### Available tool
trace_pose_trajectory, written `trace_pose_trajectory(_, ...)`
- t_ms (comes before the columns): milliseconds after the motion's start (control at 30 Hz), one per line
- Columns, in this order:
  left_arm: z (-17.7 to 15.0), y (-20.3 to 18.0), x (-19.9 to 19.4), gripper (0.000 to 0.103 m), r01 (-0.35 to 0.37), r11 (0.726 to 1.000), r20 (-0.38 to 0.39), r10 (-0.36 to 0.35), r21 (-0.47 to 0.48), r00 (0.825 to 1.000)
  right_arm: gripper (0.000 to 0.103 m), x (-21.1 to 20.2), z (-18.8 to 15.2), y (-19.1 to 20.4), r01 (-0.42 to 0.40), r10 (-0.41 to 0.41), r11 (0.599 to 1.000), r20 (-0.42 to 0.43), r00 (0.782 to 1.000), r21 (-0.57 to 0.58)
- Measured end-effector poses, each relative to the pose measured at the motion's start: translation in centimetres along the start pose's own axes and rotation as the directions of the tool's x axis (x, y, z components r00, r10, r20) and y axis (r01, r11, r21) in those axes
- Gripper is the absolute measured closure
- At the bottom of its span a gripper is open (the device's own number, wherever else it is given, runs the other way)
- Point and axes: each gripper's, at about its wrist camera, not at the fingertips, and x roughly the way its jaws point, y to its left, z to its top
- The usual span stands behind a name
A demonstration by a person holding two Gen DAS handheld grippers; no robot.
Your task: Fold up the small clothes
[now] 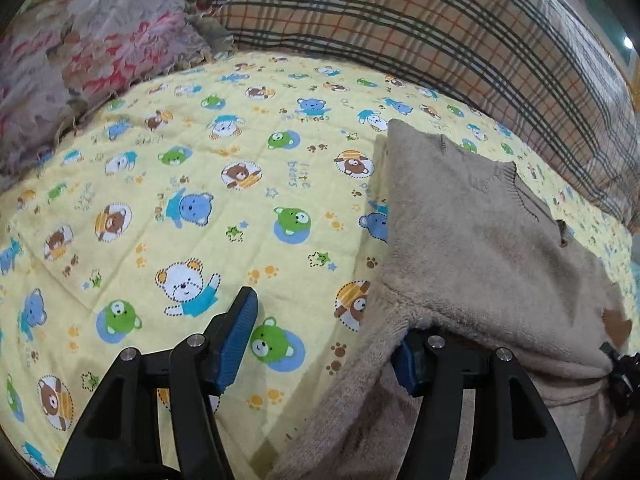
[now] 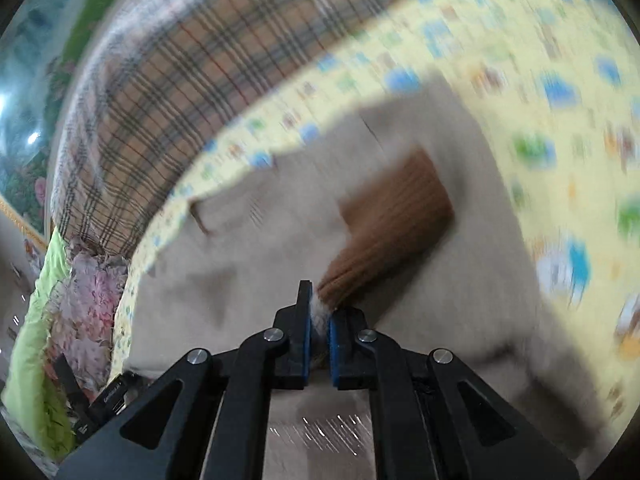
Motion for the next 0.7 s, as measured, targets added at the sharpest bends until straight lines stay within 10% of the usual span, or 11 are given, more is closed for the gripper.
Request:
trace_pose_trajectory(133,-0.1,0.2,0.1,0.040,0.008,1.000,0.006,-0.008,-0.007,1.000,0.083,-0.8,0.2,0.0,0.004,-0.005,1.000,0.035,0.999,0.023)
trace_pose_trajectory(367,-0.2,0.5,-0.1,0.036,0.018,1.000,0.026,-0.018,-0.012,0.999,0.093,-4.9,1.3,2.0,0.066,-0.051,0.996,0.205,0.977,-0.068)
trace_pose_trajectory(700,-0.1,1.1,0.2,0.035,0.036,0.998,0.013,-0.036,-0.045,0.999,0.082,-4.1,-0.1,-0.1,0.160,-0.158,0.987,0.079,0.984,-0.023)
